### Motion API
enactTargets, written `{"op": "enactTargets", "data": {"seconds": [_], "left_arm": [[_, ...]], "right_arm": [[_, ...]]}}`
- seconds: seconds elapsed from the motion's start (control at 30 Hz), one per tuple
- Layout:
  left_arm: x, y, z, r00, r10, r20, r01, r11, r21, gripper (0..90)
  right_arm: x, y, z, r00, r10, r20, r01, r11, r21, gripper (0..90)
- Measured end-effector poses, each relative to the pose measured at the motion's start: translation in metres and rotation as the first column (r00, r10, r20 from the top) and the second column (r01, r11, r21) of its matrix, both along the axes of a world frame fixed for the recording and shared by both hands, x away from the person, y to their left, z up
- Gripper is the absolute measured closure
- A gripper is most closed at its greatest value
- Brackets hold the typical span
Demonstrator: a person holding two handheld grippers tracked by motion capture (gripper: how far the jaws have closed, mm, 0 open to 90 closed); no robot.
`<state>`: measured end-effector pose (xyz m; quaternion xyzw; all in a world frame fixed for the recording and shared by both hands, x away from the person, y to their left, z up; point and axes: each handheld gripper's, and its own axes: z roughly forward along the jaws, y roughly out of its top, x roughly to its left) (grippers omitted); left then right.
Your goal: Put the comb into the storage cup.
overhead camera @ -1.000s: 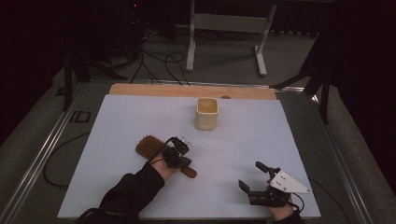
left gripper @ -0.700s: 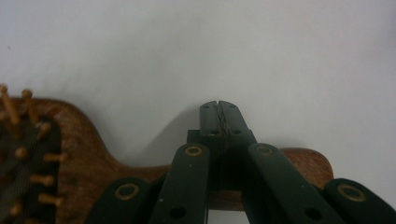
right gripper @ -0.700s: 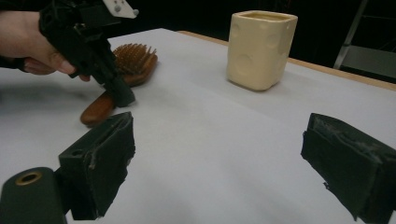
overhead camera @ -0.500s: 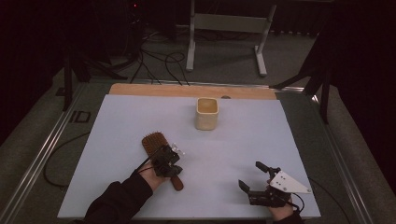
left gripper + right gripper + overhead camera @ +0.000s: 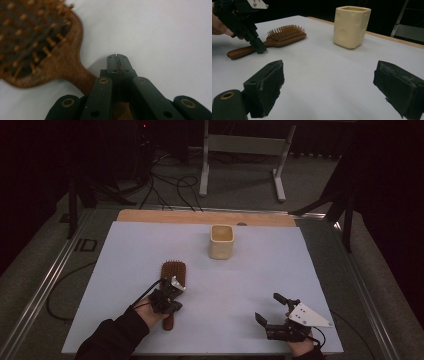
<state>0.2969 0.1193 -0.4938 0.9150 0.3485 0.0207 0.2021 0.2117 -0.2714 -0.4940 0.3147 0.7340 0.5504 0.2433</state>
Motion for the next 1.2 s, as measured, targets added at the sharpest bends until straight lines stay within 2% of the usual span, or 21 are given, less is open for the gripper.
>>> {"op": "enactTargets", "data": {"seconds": [0.5, 0.6, 0.8, 1.03, 1.2], "left_arm": [[0.001, 0.035, 0.003, 0.999, 0.045, 0.003, -0.045, 0.9978, 0.049, 90.0], [0.002, 0.038, 0.003, 0.9984, 0.057, 0.006, -0.057, 0.997, 0.053, 90.0], [0.003, 0.041, 0.007, 0.9991, 0.041, 0.015, -0.042, 0.9975, 0.056, 90.0], [0.0, 0.046, 0.016, 0.9994, 0.027, 0.022, -0.028, 0.9984, 0.049, 90.0], [-0.001, 0.052, 0.023, 0.9986, 0.041, 0.032, -0.043, 0.9979, 0.048, 90.0]], "right_arm": [[0.001, 0.001, 0.0, 1.0, 0.004, -0.004, -0.004, 1.0, 0.004, 9.2], [0.001, 0.001, 0.0, 1.0, 0.005, -0.005, -0.005, 1.0, 0.003, 9.2], [0.001, 0.001, 0.0, 1.0, 0.004, -0.003, -0.004, 1.0, 0.004, 9.2], [0.0, 0.001, 0.0, 1.0, 0.004, -0.002, -0.004, 1.0, 0.003, 9.2], [0.001, 0.001, 0.0, 1.0, 0.004, -0.002, -0.004, 1.0, 0.004, 9.2]]}}
